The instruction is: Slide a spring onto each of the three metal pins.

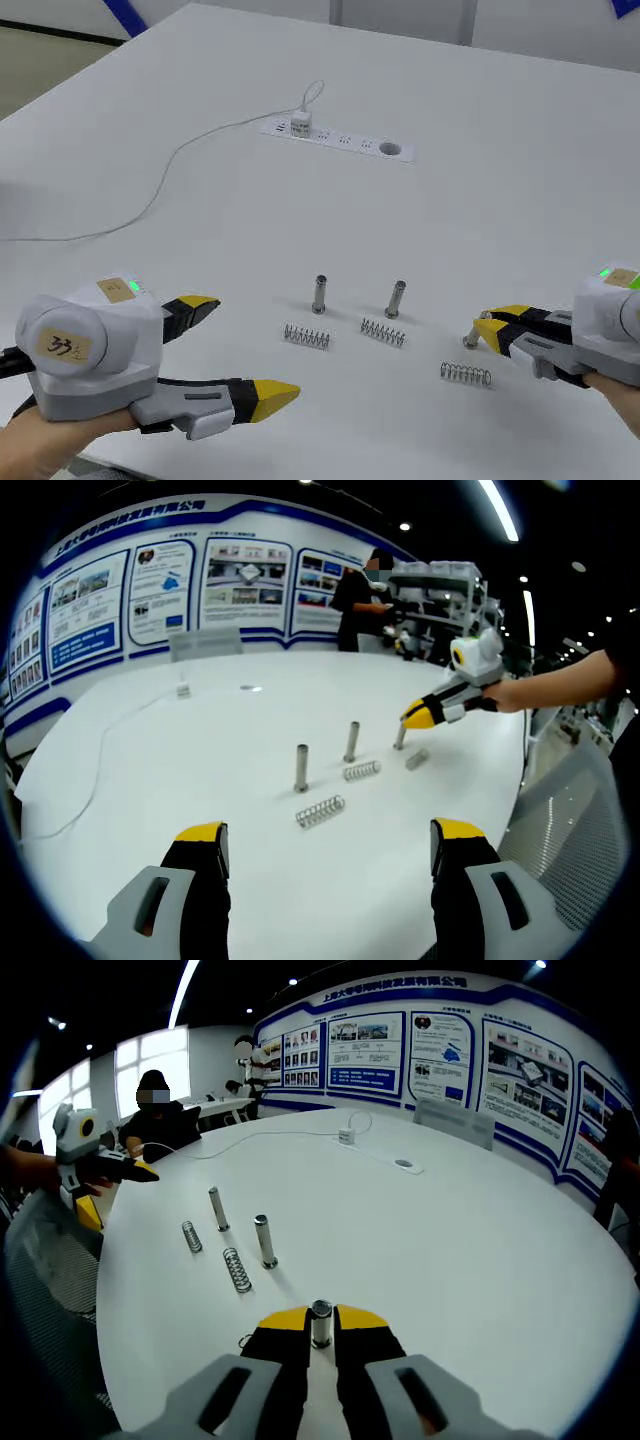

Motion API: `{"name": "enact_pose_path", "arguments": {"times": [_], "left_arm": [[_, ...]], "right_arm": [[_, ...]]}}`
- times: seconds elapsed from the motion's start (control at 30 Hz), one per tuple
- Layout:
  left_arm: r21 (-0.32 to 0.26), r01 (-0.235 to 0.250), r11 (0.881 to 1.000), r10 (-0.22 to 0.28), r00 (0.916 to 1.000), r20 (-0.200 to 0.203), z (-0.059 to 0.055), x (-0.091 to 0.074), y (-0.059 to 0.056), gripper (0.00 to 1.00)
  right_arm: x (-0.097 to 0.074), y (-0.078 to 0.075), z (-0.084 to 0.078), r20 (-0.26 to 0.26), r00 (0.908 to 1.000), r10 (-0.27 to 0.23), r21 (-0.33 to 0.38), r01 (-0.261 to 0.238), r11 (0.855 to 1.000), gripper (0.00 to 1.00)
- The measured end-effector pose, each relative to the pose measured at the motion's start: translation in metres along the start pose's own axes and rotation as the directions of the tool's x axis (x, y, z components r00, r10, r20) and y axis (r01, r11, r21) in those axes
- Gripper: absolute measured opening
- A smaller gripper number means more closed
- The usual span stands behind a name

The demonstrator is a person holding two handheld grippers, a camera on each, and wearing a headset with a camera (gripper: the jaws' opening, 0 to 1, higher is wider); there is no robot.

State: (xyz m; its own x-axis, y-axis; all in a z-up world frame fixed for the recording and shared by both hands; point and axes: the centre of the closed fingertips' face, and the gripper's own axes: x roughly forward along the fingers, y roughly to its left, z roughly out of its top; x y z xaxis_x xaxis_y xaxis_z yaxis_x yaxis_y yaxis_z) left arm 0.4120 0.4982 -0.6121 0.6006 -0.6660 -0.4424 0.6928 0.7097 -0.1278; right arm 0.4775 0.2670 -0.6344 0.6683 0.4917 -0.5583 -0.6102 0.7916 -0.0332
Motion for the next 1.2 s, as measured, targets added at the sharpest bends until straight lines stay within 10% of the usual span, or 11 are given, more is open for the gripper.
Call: {"name": "enact_pose_path", "arguments": {"times": [0.57,0.83,1.2], "left_arm": [[0.008,0.001,1.000,-0.001,1.0000,0.008,0.002,0.000,0.000,0.83],[0.014,-0.011,1.000,0.011,0.9999,0.003,0.000,0.000,0.003,0.81],[0.017,-0.017,1.000,0.017,0.9997,-0.017,-0.004,0.000,0.004,0.81]], "right_arm": [[-0.016,0.003,-0.005,0.006,0.9999,0.011,-0.006,-0.011,1.000,0.18],[-0.021,0.028,-0.021,-0.002,0.9826,0.186,0.030,-0.186,0.982,0.23],[-0.007,0.039,-0.037,-0.070,0.9619,0.264,-0.055,-0.268,0.962,0.24]]}}
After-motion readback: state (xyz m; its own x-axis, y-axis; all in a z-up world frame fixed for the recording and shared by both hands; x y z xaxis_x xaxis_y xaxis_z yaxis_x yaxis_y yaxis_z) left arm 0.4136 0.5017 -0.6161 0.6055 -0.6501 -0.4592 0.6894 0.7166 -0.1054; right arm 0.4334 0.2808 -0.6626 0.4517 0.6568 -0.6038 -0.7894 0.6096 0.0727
